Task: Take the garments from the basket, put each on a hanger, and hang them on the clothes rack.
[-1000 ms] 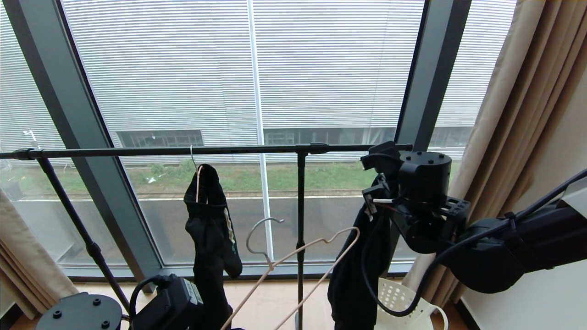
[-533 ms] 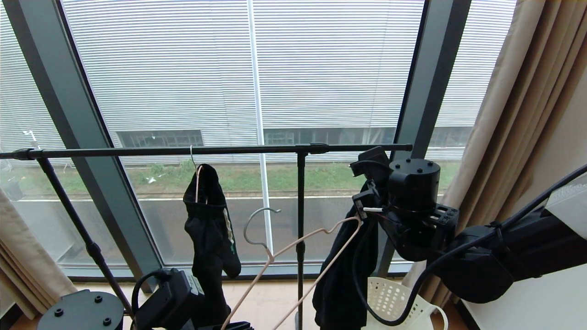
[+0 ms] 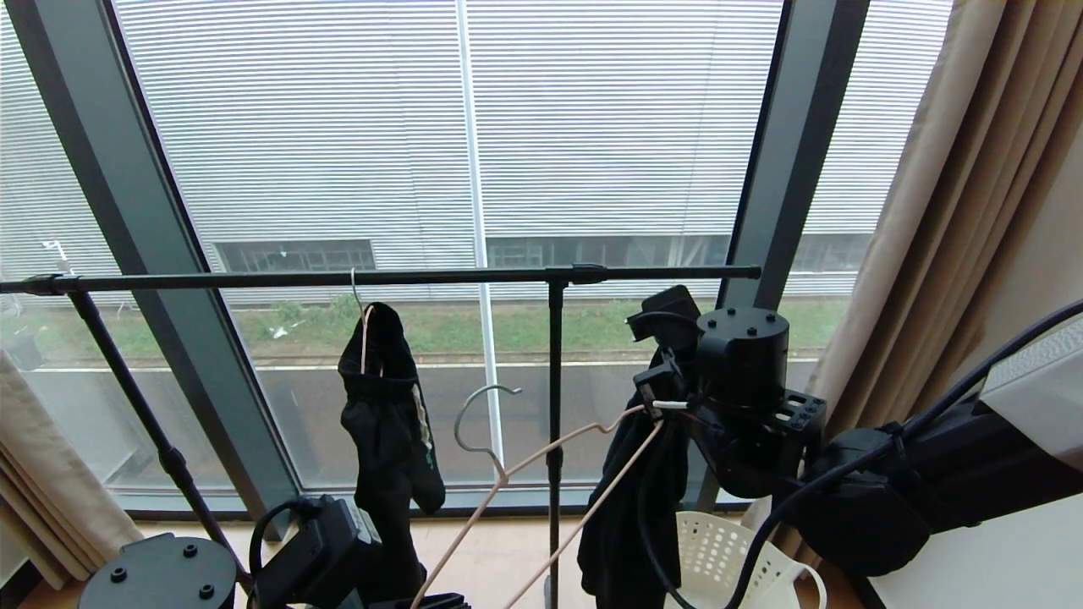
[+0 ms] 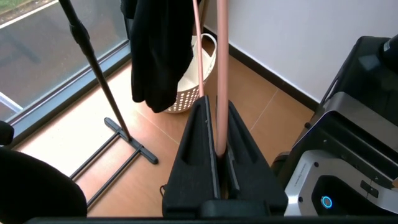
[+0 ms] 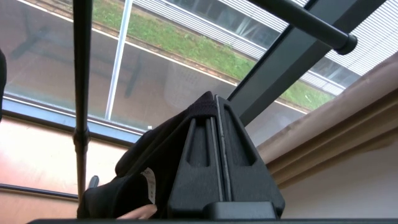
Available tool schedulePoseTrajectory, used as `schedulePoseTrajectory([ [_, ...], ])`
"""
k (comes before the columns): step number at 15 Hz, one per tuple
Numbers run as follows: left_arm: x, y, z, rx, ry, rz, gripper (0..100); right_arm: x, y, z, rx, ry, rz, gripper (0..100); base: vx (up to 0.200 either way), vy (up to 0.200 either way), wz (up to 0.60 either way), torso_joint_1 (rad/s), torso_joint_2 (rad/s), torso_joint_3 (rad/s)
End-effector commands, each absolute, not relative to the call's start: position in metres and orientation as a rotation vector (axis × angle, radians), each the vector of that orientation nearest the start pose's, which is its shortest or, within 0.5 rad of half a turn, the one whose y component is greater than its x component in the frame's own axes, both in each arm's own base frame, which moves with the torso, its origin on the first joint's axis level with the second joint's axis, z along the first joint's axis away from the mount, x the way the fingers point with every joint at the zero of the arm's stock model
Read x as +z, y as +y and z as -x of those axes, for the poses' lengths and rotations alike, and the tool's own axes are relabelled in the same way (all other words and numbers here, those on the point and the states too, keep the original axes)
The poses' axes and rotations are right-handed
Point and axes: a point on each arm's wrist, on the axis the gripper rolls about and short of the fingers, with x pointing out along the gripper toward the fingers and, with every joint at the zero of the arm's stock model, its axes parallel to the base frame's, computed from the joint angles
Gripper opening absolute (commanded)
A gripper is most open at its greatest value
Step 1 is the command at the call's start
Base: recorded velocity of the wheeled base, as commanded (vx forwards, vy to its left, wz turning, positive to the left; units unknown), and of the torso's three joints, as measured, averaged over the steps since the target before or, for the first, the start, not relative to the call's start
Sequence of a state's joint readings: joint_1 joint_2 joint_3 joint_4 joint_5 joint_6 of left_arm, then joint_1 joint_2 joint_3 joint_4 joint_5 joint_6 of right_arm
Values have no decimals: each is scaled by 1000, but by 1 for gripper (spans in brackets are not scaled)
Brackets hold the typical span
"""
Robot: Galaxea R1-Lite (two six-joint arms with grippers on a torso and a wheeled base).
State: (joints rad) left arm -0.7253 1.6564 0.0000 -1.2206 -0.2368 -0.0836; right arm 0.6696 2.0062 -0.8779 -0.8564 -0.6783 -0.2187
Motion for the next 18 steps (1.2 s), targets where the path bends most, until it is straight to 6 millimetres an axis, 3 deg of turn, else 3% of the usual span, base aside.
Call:
schedulePoseTrajectory([
  [1,74,-123,-131,-924,486,-35,0,120,215,-293,17,214,389,0,0,0,0,0,0,0],
  [11,74,-123,-133,-917,476,-29,0,115,226,-275,70,225,396,0,0,0,0,0,0,0],
  [18,74,-122,-134,-908,475,-28,0,120,238,-246,151,194,396,0,0,0,0,0,0,0],
])
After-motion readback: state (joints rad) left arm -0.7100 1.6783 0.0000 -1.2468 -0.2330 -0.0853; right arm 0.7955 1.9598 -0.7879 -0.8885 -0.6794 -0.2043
